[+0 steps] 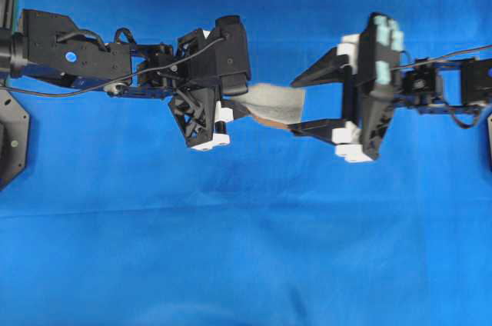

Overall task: Hand over the sponge with the left arm and wipe it with the right arm.
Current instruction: 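Move the right gripper in and close it on the sponge's free end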

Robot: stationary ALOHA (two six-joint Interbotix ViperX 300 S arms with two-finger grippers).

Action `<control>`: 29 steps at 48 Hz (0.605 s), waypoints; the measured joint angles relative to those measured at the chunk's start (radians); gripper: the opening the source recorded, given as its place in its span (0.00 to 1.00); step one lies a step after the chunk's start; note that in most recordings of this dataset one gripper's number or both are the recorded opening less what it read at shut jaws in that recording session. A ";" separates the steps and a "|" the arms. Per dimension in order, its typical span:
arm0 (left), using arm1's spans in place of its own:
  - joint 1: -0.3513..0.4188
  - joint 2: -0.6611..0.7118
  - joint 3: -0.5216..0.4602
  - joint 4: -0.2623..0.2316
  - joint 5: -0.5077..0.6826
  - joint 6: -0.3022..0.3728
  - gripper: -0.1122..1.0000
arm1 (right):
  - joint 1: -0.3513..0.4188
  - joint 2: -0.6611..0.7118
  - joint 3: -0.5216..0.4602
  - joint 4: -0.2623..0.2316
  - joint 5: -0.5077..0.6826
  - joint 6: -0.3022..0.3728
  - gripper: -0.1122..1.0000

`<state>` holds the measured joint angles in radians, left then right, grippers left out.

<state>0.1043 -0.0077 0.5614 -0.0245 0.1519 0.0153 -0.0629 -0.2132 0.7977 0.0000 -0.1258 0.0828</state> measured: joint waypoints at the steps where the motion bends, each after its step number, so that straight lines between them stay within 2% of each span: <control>1: 0.000 0.000 0.000 0.000 0.002 0.000 0.39 | 0.000 0.009 -0.005 0.000 0.000 0.000 0.77; 15: -0.008 0.000 0.002 0.000 0.002 0.003 0.39 | -0.026 0.118 -0.048 -0.002 0.000 0.000 0.77; 29: -0.009 0.000 0.000 0.000 0.002 0.005 0.39 | -0.028 0.158 -0.061 -0.003 0.000 0.000 0.77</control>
<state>0.0951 -0.0077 0.5614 -0.0245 0.1534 0.0199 -0.0905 -0.0552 0.7363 -0.0031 -0.1258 0.0828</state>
